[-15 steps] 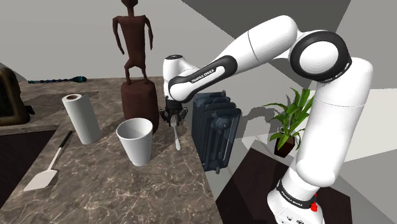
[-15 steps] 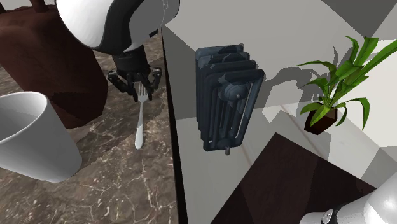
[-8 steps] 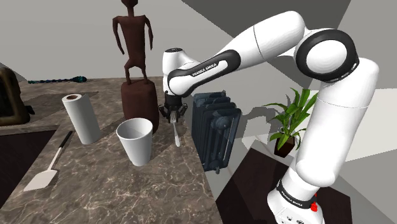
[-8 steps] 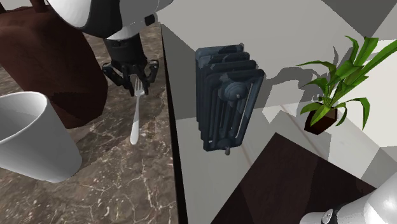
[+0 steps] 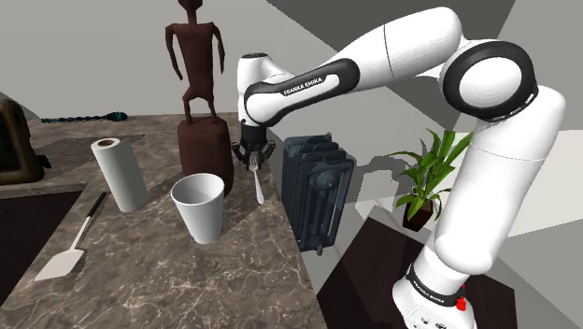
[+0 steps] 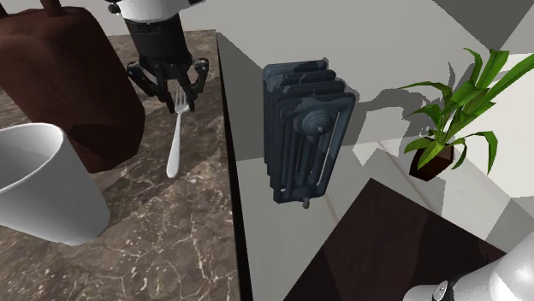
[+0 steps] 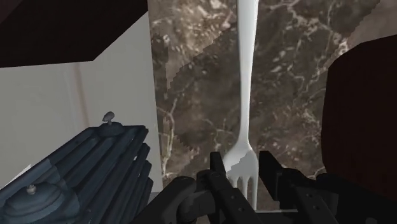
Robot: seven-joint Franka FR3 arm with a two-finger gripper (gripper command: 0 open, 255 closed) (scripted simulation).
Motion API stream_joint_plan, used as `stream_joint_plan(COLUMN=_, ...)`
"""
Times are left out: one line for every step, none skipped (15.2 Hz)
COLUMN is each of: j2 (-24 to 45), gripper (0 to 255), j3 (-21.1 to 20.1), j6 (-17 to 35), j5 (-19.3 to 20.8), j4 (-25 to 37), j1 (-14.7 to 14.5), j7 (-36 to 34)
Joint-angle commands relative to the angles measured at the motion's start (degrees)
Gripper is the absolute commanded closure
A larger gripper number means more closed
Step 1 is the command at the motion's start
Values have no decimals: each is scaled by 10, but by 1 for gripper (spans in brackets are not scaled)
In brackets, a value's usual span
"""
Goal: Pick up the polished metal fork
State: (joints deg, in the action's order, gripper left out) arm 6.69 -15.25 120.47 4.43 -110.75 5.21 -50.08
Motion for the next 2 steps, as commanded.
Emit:
stream_joint_plan(j2=-4, gripper=255, j3=0, j6=-8, j5=-1, j4=5, j1=0, j7=1)
stream_joint_plan(j2=-4, gripper=255, j3=0, j6=-8, j5=-1, j4=5, j1=0, j7=1)
